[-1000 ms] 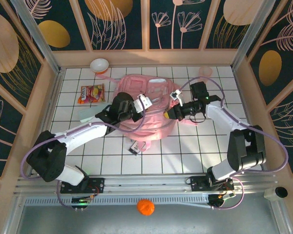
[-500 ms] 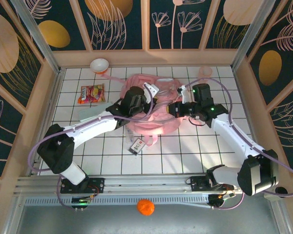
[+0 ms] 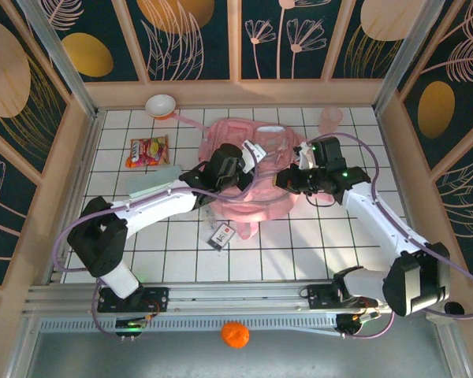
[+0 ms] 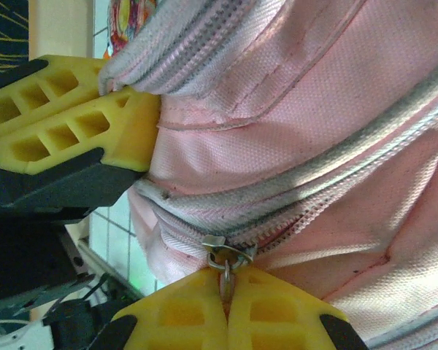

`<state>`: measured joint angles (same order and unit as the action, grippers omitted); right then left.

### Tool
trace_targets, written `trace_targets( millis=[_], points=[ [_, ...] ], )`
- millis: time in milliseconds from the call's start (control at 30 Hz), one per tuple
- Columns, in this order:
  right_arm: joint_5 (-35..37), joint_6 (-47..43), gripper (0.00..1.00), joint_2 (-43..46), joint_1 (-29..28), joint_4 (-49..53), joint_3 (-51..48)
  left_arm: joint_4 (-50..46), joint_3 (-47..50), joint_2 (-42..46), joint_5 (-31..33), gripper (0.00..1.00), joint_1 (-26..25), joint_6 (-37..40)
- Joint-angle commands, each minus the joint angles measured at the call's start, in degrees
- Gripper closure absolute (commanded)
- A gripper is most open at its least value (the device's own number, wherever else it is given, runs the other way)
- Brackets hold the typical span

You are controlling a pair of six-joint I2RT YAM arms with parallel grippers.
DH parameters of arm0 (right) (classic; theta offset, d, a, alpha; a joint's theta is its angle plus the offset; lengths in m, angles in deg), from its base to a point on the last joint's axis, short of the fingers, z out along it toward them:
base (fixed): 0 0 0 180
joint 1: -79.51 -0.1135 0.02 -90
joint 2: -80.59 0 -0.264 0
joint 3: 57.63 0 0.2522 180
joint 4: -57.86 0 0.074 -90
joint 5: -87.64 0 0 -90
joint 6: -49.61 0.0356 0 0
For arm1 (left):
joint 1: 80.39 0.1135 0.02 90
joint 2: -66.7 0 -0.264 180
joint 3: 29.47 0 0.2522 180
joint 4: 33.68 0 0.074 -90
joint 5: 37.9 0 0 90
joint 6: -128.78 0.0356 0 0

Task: Pack the student bag

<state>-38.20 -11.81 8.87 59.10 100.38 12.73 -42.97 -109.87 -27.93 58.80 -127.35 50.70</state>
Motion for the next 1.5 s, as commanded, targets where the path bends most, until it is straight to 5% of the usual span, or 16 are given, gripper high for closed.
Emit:
trace_targets(
  millis=[0,300,433,533,800,933,1267,1467],
  points=[
    [-8.88,2.73,1.00,-0.83,-2.07,3.77,2.21,2.24,0.73,1.65,7.90,1.00,1.89,4.02],
    [-9.05,12.36,1.00,-2.43,-7.21,-4.94,0.33,1.29,-2.84,-0.99,4.37,1.00,1.35,-3.14],
    [-6.45,10.62,1.00,-1.40,-4.91,-1.43,-0.61,6.87,1.71,1.45,2.58,1.00,1.50,-2.66],
    [-6.69,9.62,0.77,1.16,-1.61,-0.33,-1.88,11.51,6.49,4.46,-3.58,1.00,2.15,0.89],
    [-9.41,11.92,0.53,8.57,9.34,-1.11,-6.15,24.08,16.61,10.35,-23.64,1.00,6.60,5.97],
    [-11.24,19.43,0.42,10.18,9.53,-12.07,-10.54,27.56,18.71,11.16,-29.61,1.00,8.32,6.74],
    [-8.32,32.50,0.38,7.19,4.87,-30.87,-16.07,27.87,18.73,11.13,-33.10,1.00,8.64,8.27],
    [-6.70,34.55,0.47,3.32,3.03,-34.97,-15.69,28.04,19.06,11.67,-35.18,1.00,8.67,10.21]
  ],
)
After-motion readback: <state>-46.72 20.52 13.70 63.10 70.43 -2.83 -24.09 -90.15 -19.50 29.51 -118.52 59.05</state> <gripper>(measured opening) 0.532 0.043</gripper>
